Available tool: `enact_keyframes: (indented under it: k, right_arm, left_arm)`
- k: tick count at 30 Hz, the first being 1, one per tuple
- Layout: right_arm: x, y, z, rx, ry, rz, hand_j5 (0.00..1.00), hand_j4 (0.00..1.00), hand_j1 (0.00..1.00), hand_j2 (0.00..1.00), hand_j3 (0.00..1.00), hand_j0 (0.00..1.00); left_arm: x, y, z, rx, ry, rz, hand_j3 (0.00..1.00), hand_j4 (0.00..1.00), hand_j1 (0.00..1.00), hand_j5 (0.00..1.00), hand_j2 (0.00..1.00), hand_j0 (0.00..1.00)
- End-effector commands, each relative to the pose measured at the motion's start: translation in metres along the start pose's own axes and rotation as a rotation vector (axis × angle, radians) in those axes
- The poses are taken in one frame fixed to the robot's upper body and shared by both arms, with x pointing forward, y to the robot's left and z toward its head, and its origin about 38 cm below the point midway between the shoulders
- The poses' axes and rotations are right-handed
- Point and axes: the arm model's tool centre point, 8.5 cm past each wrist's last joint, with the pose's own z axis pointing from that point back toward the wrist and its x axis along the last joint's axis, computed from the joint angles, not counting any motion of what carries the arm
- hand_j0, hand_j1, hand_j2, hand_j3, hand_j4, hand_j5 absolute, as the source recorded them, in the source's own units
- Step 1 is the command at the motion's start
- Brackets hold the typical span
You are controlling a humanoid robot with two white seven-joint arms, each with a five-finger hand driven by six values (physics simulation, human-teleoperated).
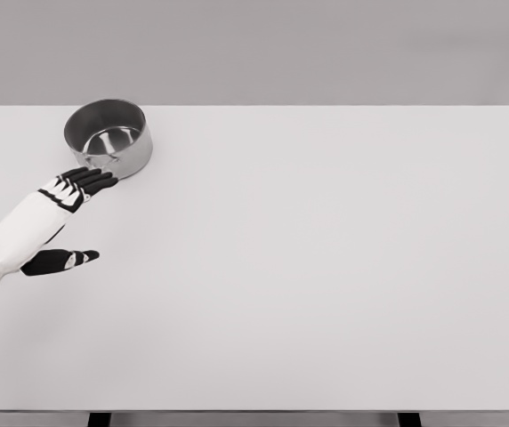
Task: Rotate pot handle
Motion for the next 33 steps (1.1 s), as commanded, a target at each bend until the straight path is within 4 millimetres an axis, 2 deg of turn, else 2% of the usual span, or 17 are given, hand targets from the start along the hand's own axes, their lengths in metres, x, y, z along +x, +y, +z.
enact_keyframes:
  k: [1,11,12,14,15,16,18,19,20,23,26,28,30,33]
  right_arm:
    - [0.0,0.0,0.0,0.0,0.001,0.0,1.0,1.0,1.0,1.0,1.0,1.0]
    - [0.0,0.0,0.0,0.0,0.001,0.0,1.0,1.0,1.0,1.0,1.0,1.0]
    - [0.0,0.0,0.0,0.0,0.001,0.0,1.0,1.0,1.0,1.0,1.0,1.0]
    - [0.0,0.0,0.0,0.0,-0.001,0.0,1.0,1.0,1.0,1.0,1.0,1.0]
    - [0.0,0.0,0.0,0.0,0.001,0.0,1.0,1.0,1.0,1.0,1.0,1.0]
    - [0.0,0.0,0.0,0.0,-0.001,0.0,1.0,1.0,1.0,1.0,1.0,1.0]
    - [0.0,0.0,0.0,0.0,0.001,0.0,1.0,1.0,1.0,1.0,1.0,1.0]
    - [0.0,0.0,0.0,0.0,-0.001,0.0,1.0,1.0,1.0,1.0,1.0,1.0]
    - [0.0,0.0,0.0,0.0,0.001,0.0,1.0,1.0,1.0,1.0,1.0,1.0]
    - [0.0,0.0,0.0,0.0,-0.001,0.0,1.0,1.0,1.0,1.0,1.0,1.0]
    - [0.0,0.0,0.0,0.0,0.001,0.0,1.0,1.0,1.0,1.0,1.0,1.0]
    - [0.0,0.0,0.0,0.0,-0.001,0.0,1.0,1.0,1.0,1.0,1.0,1.0]
    - [0.0,0.0,0.0,0.0,-0.001,0.0,1.0,1.0,1.0,1.0,1.0,1.0]
    - [0.0,0.0,0.0,0.0,0.001,0.0,1.0,1.0,1.0,1.0,1.0,1.0]
  left_arm:
    - [0.0,0.0,0.0,0.001,-0.001,0.005,1.0,1.0,1.0,1.0,1.0,1.0]
    - [0.001,0.004,-0.008,0.003,-0.017,-0.009,1.0,1.0,1.0,1.0,1.0,1.0]
    - [0.004,0.006,-0.018,-0.041,-0.045,-0.014,1.0,1.0,1.0,1.0,1.0,1.0]
    - [0.007,0.012,-0.033,-0.267,-0.123,-0.016,1.0,1.0,1.0,1.0,1.0,1.0]
    - [0.012,0.022,-0.044,-0.241,-0.167,-0.008,1.0,1.0,1.0,1.0,1.0,1.0]
    - [0.022,0.04,-0.063,-0.185,-0.248,0.015,1.0,1.0,1.0,1.0,1.0,1.0]
    - [0.038,0.061,-0.088,-0.124,-0.357,0.044,1.0,1.0,1.0,1.0,1.0,1.0]
    - [0.039,0.069,-0.095,-0.113,-0.355,0.036,1.0,1.0,1.0,1.0,1.0,1.0]
    - [0.035,0.068,-0.099,-0.123,-0.305,0.072,1.0,1.0,1.0,1.0,1.0,1.0]
    - [0.041,0.059,-0.116,-0.176,-0.29,0.138,1.0,1.0,1.0,1.0,1.0,1.0]
    - [0.037,0.056,-0.117,-0.212,-0.249,0.249,1.0,1.0,1.0,1.0,1.0,1.0]
    - [0.018,0.053,-0.114,-0.266,-0.08,0.386,1.0,1.0,1.0,1.0,1.0,1.0]
    - [0.014,0.05,-0.115,-0.285,-0.027,0.448,1.0,1.0,1.0,1.0,1.0,1.0]
    - [0.013,0.029,-0.112,-0.381,0.023,0.513,1.0,1.0,1.0,1.0,1.0,1.0]
